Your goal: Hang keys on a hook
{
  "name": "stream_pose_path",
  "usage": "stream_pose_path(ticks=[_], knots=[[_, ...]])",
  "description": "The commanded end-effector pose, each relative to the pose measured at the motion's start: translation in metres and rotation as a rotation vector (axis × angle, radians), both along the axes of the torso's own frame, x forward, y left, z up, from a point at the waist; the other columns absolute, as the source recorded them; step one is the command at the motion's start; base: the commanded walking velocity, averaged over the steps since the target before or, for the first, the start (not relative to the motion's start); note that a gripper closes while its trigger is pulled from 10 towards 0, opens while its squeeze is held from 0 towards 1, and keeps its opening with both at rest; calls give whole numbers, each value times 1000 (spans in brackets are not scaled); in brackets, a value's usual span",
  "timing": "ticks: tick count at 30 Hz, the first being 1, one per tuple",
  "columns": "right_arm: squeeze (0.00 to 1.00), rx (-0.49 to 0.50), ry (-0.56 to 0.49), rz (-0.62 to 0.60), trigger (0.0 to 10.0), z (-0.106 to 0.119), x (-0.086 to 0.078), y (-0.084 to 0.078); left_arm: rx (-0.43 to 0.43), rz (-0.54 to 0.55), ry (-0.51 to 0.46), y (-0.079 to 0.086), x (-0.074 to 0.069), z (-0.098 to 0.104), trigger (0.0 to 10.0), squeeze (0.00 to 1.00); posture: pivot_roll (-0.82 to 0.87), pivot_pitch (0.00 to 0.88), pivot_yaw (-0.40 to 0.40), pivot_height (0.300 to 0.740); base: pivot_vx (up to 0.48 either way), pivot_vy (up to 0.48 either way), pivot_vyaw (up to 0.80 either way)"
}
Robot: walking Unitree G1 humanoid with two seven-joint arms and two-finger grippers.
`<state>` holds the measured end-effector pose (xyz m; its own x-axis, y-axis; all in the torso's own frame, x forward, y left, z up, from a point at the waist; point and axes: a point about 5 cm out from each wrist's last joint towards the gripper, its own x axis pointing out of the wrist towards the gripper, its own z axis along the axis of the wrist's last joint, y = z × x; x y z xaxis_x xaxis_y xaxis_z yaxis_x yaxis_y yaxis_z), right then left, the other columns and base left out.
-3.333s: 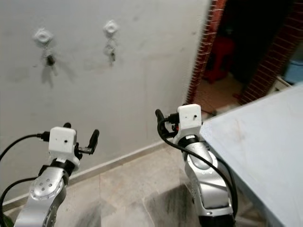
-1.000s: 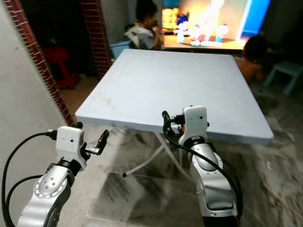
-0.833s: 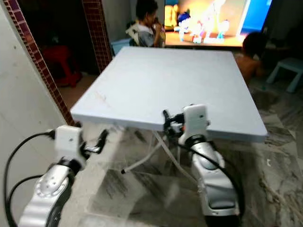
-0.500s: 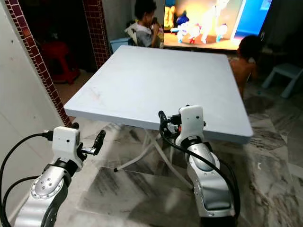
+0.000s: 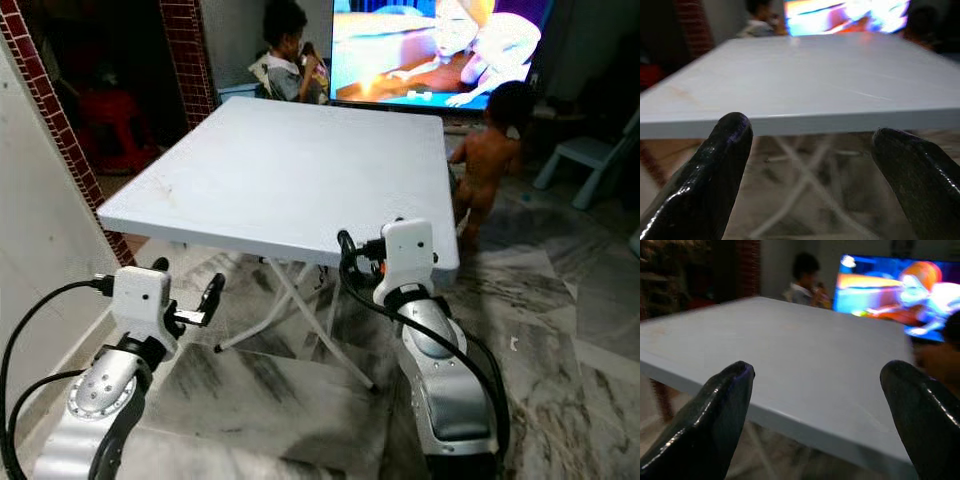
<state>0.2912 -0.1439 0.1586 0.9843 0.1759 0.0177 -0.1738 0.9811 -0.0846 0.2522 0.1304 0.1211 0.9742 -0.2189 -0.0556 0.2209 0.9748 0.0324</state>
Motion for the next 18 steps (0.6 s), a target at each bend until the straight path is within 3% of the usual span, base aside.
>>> stream_pose_path(ticks=[1,14,18], knots=[[0,8,-11,1,10000,4,1,2,13,-2,-15,3,2,3,10000,0,33,0,30,740,0,-337,0],[0,9,-11,-14,10000,4,1,0,15,-3,-16,3,4,3,10000,0,31,0,34,740,0,-310,0],[0,8,-7,-17,10000,3,1,0,11,4,-14,4,4,3,10000,0,31,0,35,740,0,0,-111]])
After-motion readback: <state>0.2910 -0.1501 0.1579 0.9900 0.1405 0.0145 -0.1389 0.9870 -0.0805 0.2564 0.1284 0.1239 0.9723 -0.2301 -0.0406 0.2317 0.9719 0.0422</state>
